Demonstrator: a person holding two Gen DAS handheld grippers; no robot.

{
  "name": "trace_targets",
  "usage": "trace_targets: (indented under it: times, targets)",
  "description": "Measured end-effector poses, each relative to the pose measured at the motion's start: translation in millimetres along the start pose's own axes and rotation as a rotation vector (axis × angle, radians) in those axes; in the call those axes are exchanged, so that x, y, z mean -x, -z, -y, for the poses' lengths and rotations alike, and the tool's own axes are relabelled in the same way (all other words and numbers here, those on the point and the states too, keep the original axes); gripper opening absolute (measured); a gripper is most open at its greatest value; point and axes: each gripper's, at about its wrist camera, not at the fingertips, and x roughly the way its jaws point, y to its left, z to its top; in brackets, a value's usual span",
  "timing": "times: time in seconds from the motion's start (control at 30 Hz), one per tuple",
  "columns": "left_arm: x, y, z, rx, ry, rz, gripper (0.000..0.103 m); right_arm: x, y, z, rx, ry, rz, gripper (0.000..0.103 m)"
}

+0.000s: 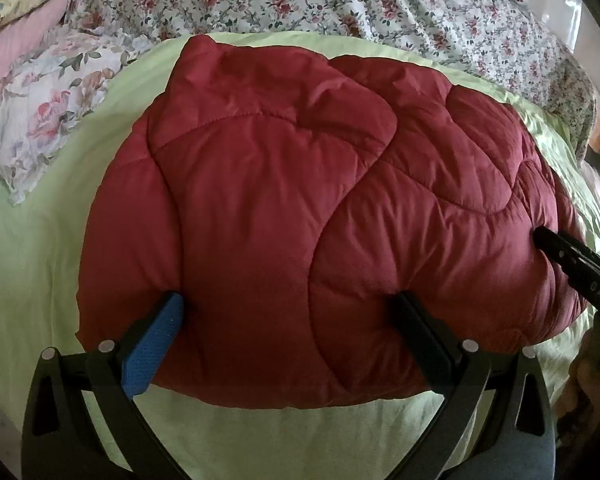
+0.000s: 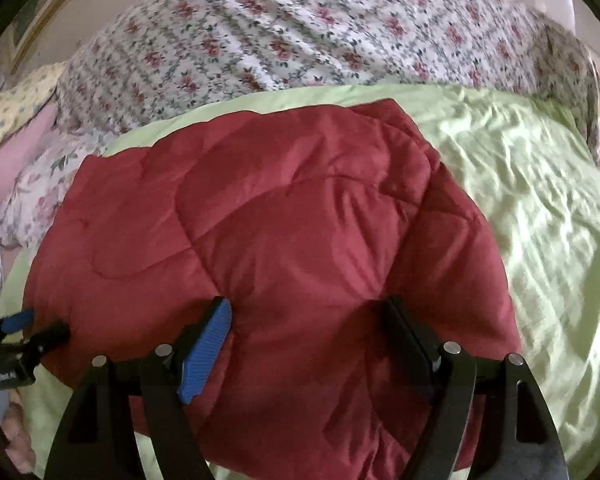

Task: Fold large clothes

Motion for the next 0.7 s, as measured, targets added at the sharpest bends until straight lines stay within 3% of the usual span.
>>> trace_targets:
  times: [0.23,0.4,0.57,0.7]
  targets:
    - [13.2,-2.4,-5.2,0.023,0.016,0.021,0.103,-1.9,4.0,-2.9,0.016,0.020,0.004,0.080]
    - [28.7,-11.3,-9.5,0.036,-0.037,0.092,0.103,-1.6,5.3,-3.8,0.019,0.027,0.007,0.080]
    - [13.5,-14.8,-6.7,0.018,-0.048,0.052,0.103,3.9,3.8,-5.3,0.016,0.036,0.005,0.080]
    - [7.0,-18.8,-3.4,0.005,-0.040,0.043,0.103,31.7,-3.8,-21.9,0.054,-0.003,0.079,0.080]
